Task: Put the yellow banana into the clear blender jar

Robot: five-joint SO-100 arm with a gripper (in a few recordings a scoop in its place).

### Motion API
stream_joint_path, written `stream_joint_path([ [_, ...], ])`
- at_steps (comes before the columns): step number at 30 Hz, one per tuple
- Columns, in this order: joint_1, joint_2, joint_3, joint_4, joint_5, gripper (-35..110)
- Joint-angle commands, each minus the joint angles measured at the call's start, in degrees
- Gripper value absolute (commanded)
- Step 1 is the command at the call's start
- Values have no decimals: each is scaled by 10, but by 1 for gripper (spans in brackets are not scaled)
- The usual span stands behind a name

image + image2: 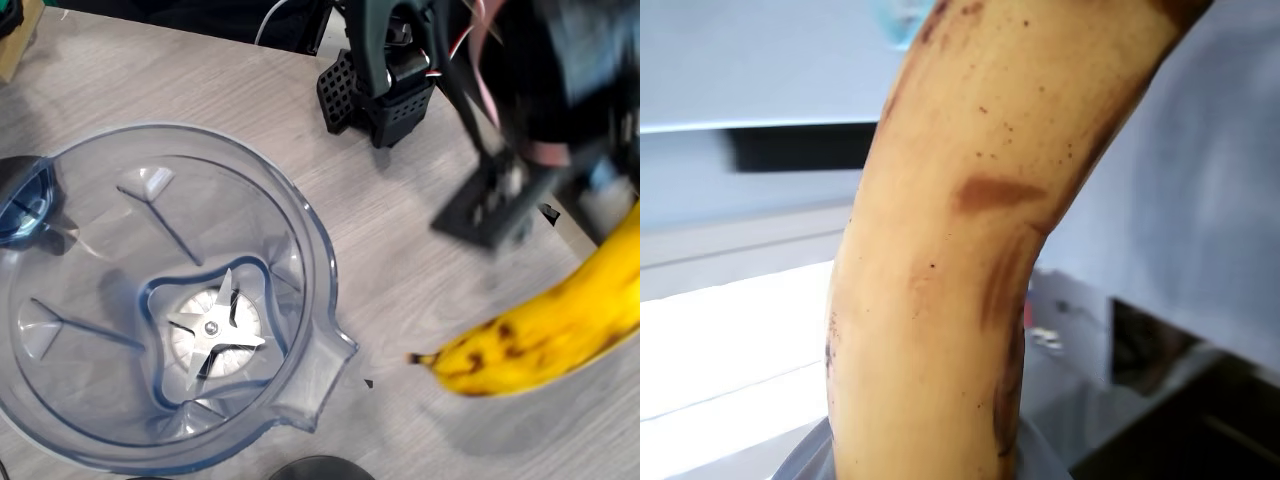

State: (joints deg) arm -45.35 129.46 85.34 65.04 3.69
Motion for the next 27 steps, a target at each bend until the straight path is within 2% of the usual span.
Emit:
stream_joint_path([
  [1, 4, 74, -11, -40, 5, 5],
  [20, 64, 201, -12, -116, -42, 5],
  [27, 129, 222, -18, -150, -67, 5],
])
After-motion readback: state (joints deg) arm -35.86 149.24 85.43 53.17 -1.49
